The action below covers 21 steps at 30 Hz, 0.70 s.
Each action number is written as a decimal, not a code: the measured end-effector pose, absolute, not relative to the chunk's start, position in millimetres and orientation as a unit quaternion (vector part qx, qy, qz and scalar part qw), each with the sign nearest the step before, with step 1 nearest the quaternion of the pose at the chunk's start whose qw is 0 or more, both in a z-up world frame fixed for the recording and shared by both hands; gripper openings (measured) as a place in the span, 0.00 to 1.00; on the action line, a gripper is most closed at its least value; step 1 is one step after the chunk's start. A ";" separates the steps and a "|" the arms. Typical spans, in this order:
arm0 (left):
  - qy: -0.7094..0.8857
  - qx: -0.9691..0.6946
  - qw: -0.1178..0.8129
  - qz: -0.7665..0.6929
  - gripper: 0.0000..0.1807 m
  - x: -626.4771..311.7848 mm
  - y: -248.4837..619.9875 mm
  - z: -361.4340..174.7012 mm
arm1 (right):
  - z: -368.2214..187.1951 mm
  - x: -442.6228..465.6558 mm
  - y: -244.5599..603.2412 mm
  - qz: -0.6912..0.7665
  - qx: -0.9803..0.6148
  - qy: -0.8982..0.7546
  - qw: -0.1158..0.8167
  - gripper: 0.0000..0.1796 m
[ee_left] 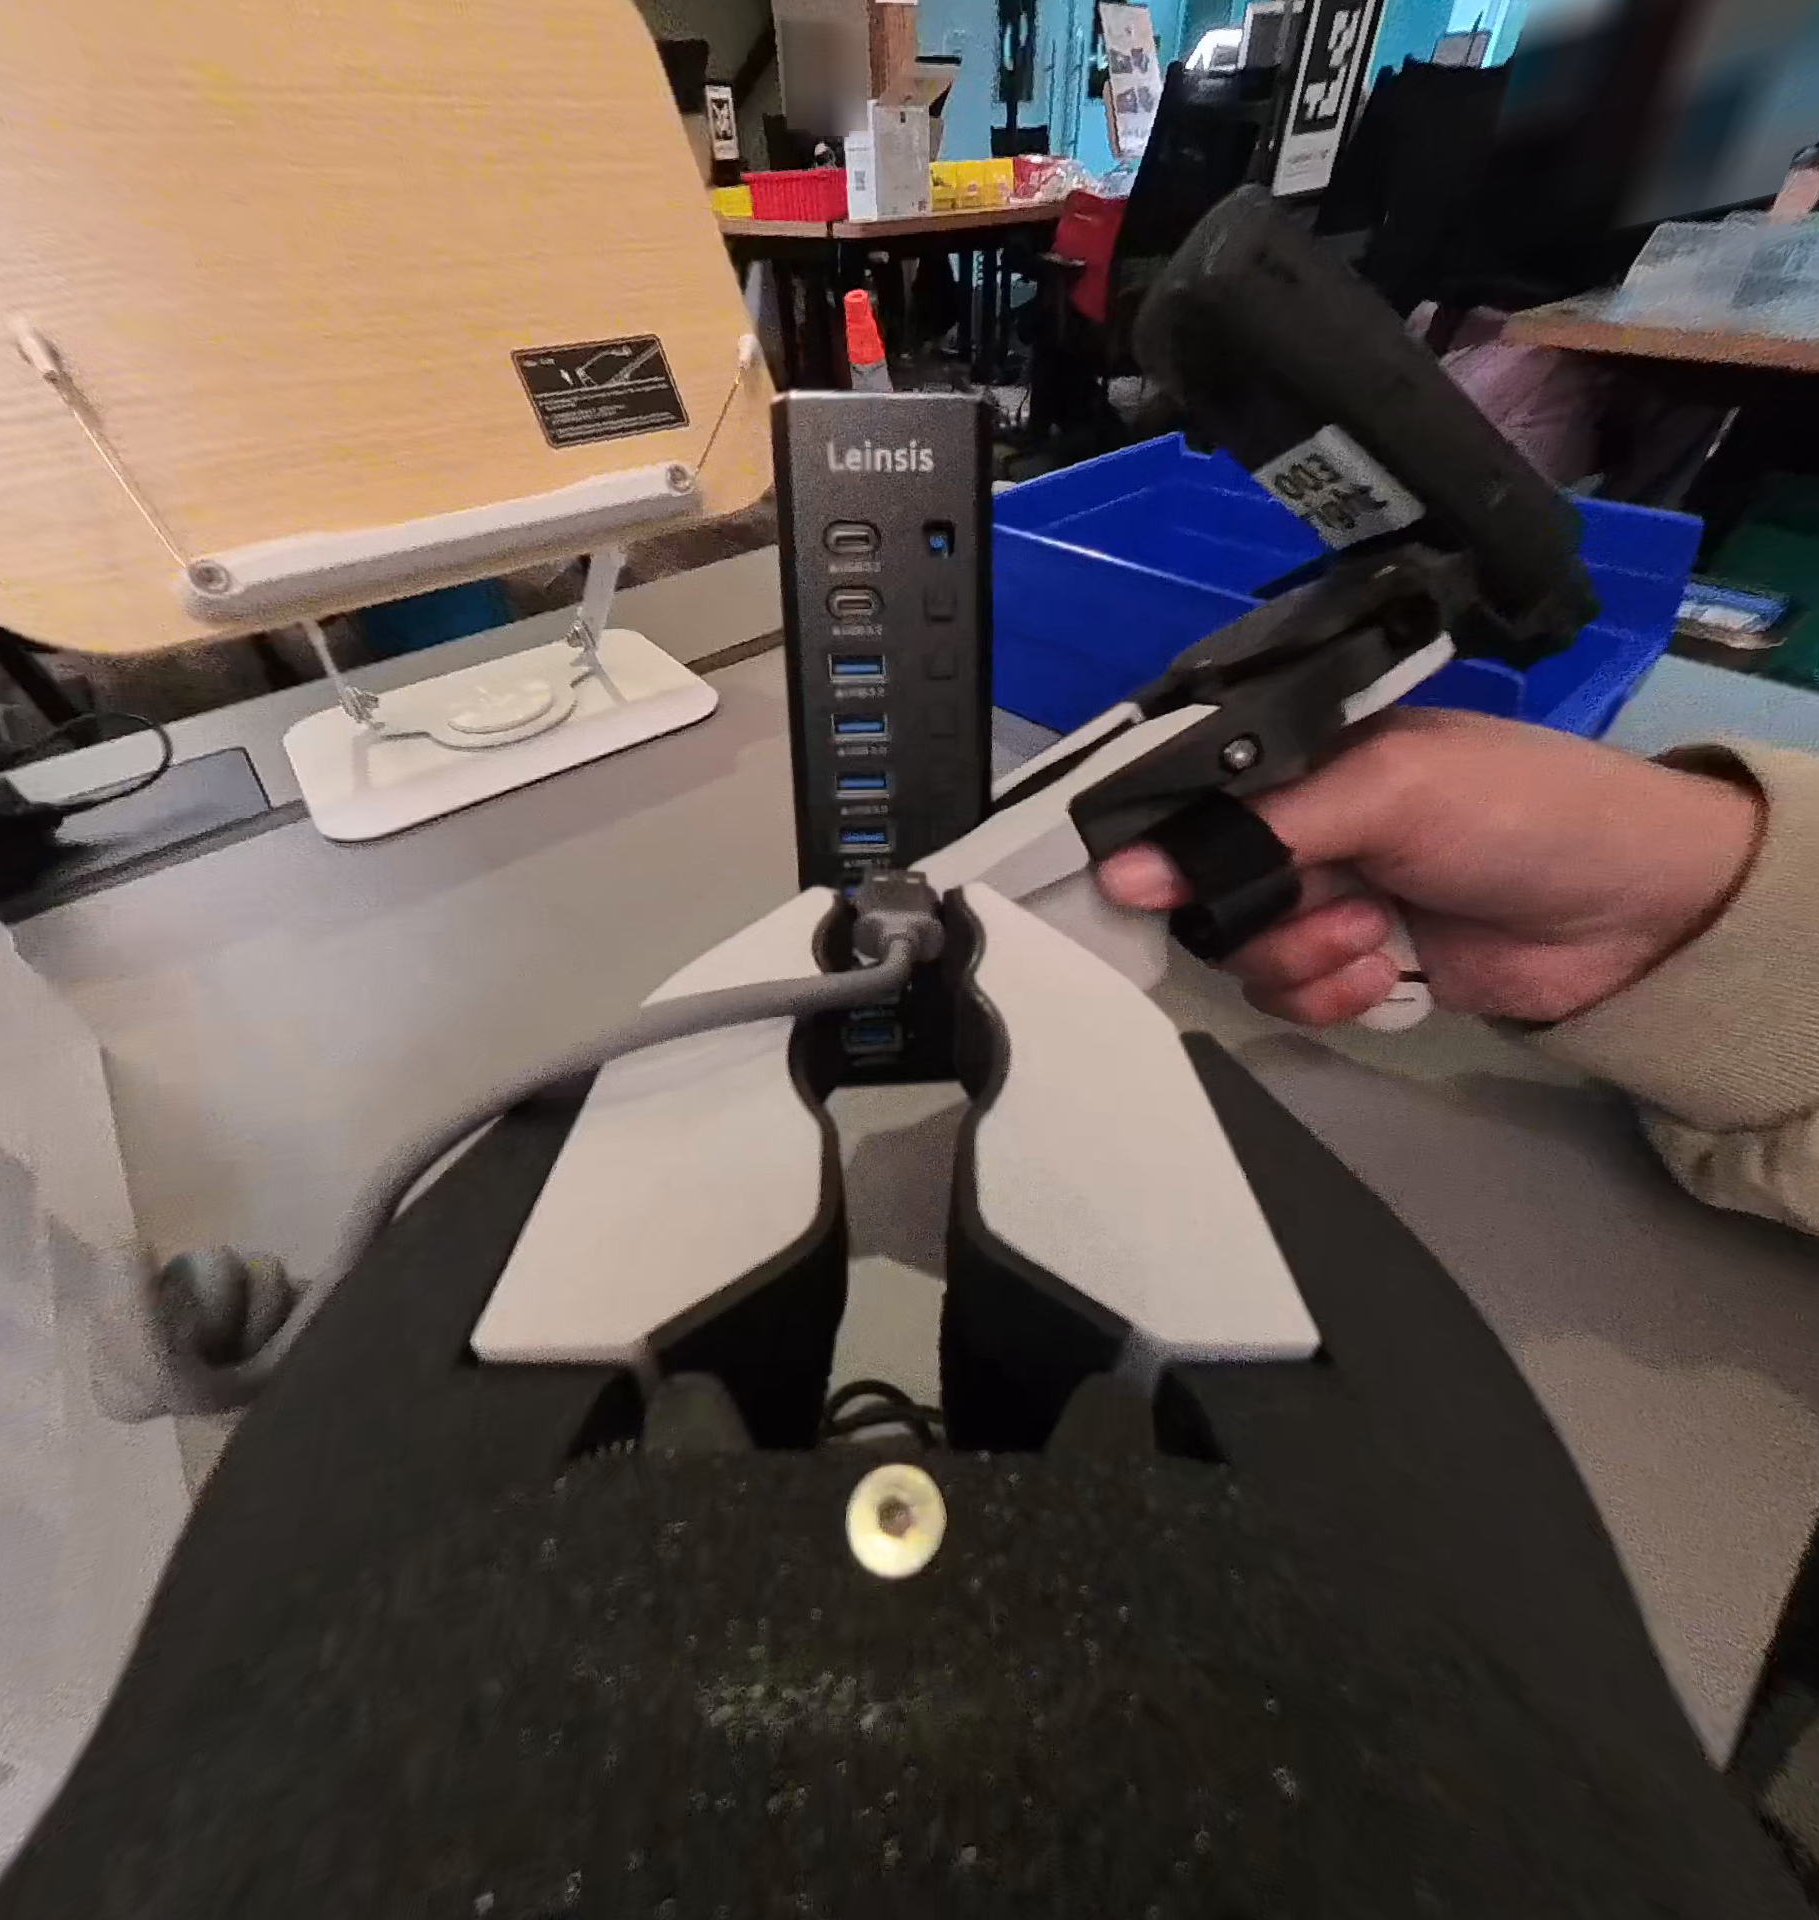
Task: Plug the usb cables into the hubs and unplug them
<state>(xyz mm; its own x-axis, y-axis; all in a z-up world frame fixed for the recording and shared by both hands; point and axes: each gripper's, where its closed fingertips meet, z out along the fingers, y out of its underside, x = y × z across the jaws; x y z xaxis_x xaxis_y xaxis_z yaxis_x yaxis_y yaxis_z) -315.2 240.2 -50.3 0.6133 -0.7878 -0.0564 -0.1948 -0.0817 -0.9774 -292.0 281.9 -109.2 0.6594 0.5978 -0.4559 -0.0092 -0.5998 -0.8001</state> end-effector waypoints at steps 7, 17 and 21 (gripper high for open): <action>0.348 -0.684 0.592 -0.246 0.09 -300.4 247.9 -46.0 | -98.8 -298.8 258.6 0.412 -0.795 -0.178 0.408 0.14; 0.348 -0.681 0.588 -0.263 0.09 -290.1 243.2 -51.5 | -100.0 -299.4 259.0 0.358 -0.798 -0.207 0.438 0.15; 0.337 -0.689 0.590 -0.253 0.09 -295.1 245.9 -51.1 | -100.0 -298.1 262.9 0.298 -0.800 -0.227 0.469 0.15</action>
